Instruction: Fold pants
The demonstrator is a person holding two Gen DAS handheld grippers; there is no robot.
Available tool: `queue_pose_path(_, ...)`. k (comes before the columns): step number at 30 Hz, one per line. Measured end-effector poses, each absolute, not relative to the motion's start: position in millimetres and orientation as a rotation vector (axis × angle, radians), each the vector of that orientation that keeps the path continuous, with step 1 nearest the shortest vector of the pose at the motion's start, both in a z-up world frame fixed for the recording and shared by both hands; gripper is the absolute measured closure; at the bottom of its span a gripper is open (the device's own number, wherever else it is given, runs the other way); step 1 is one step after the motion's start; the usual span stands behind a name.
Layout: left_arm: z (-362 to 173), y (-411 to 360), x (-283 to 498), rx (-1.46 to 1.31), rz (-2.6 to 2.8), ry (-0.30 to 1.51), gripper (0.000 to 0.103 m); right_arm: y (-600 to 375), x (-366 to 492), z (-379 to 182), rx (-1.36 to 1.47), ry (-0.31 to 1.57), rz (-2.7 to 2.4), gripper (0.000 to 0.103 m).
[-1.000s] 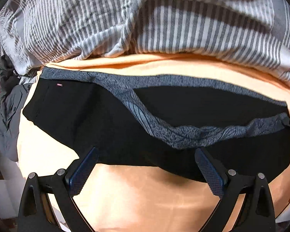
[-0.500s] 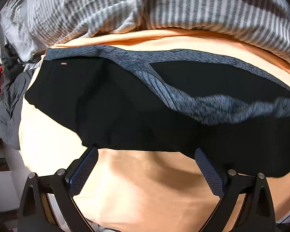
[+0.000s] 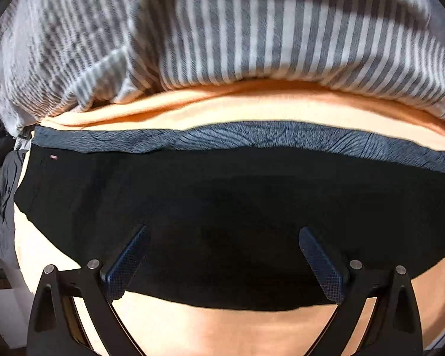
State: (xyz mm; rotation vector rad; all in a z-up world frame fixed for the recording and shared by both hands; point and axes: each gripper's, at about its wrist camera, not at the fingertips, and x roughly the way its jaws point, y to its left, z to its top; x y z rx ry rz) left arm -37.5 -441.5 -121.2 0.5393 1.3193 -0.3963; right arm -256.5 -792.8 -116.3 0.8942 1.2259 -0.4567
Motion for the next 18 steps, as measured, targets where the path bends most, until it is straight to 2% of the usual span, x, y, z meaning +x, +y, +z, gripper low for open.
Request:
queue_pose_path(3,-122.7,-442.3,-38.5,0.547,-0.409,1.314,0.002,-802.9,-267.2,-119.2,0.938,1.218,-0.511,0.08)
queue_pose_path(5,-121.6,-442.6,-40.5,0.557,-0.42,1.304,0.002,-805.6,-282.4,-107.1,0.966,1.179,-0.553,0.062)
queue_pose_path(9,-124.1,-452.3,-49.0,0.584,-0.431,1.305,0.002,-799.8,-314.8,-80.6,0.981,1.123,-0.595,0.058)
queue_pose_path(10,-125.6,-454.0,-50.2,0.59,-0.434,1.305,0.002,-793.8,-320.5,-75.9,0.996,1.107,-0.578,0.061)
queue_pose_path(11,-127.1,-456.1,-51.8,0.595,-0.434,1.306,0.002,-786.0,-324.8,-72.5,0.999,1.101,-0.558,0.074)
queue_pose_path(12,-129.6,-458.0,-55.6,0.601,-0.434,1.312,0.002,-775.9,-326.2,-71.2,0.994,1.105,-0.528,0.079)
queue_pose_path(15,-140.4,-458.7,-63.4,0.63,-0.439,1.327,0.002,-746.7,-324.2,-94.1,0.971,1.202,-0.468,0.081)
queue_pose_path(16,-143.4,-457.9,-66.3,0.638,-0.443,1.328,0.002,-738.0,-322.3,-107.5,0.925,1.268,-0.495,0.085)
queue_pose_path(17,-144.5,-456.7,-68.6,0.639,-0.447,1.325,0.002,-734.4,-323.4,-118.6,0.889,1.304,-0.506,0.097)
queue_pose_path(18,-143.5,-455.7,-69.7,0.637,-0.449,1.321,0.002,-733.8,-328.7,-123.3,0.863,1.284,-0.518,0.1)
